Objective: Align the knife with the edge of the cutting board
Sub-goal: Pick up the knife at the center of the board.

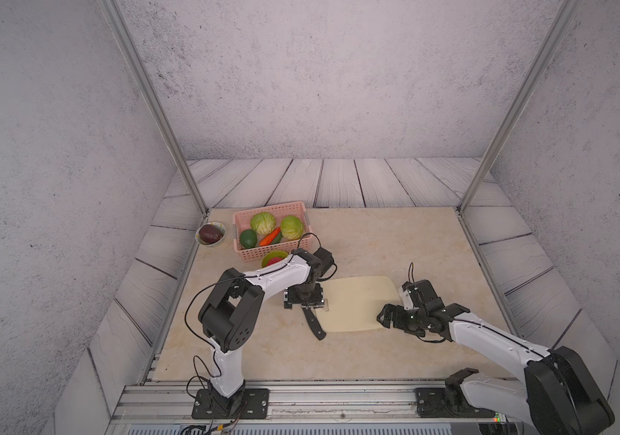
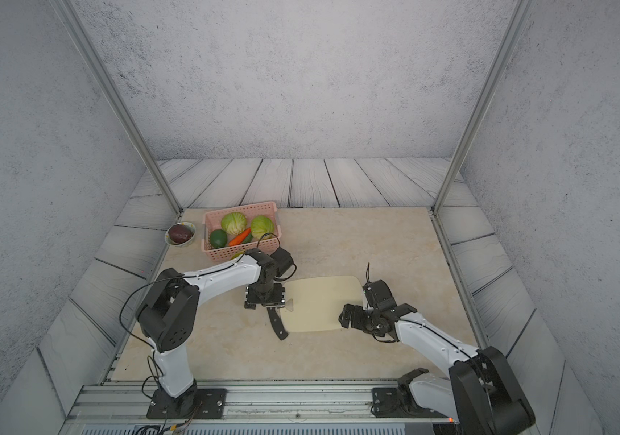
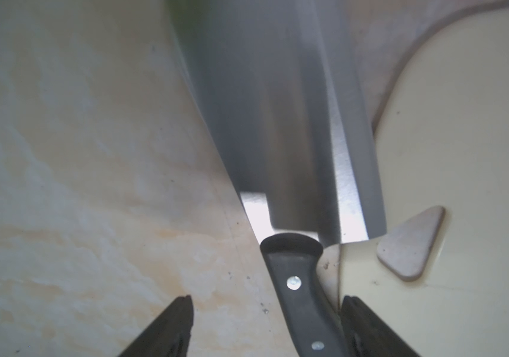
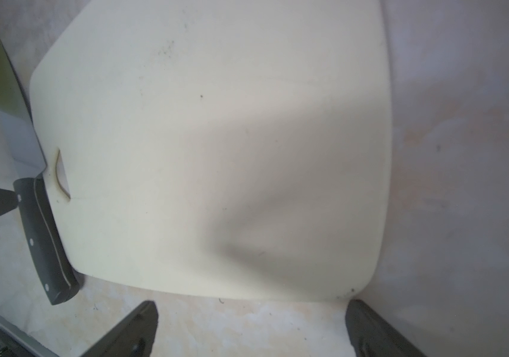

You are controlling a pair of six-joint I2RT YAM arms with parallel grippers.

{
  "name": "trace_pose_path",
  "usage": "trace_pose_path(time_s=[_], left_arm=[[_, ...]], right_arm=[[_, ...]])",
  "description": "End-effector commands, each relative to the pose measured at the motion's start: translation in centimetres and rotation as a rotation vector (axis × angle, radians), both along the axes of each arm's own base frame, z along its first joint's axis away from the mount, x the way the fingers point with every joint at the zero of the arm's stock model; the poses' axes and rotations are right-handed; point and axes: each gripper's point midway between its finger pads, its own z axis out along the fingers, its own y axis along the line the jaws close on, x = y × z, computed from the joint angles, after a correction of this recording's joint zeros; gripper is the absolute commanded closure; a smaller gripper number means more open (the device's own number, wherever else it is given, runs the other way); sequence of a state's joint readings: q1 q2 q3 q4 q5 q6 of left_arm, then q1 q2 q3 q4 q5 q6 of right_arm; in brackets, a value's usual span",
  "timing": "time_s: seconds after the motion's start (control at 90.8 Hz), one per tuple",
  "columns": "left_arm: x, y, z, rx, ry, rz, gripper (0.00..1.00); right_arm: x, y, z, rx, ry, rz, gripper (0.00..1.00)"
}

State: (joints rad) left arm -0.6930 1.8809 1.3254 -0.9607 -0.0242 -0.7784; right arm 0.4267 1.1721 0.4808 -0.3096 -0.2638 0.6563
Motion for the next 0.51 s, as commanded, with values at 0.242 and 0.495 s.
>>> trace_pose_path(time_s=[0.242,0.495], left_arm=[[-0.2,-1.7,-1.3,-0.084,0.052,0.037,0.34],[-0.3,-1.2,-2.8,-0.046,0.07,0.041,0.35]], right_arm=[[-1.8,0.1,-1.1,0.002,0.066,0.011,0.01],[-2.0,0.1,-1.2,0.002,0.066,0.019,0.01]])
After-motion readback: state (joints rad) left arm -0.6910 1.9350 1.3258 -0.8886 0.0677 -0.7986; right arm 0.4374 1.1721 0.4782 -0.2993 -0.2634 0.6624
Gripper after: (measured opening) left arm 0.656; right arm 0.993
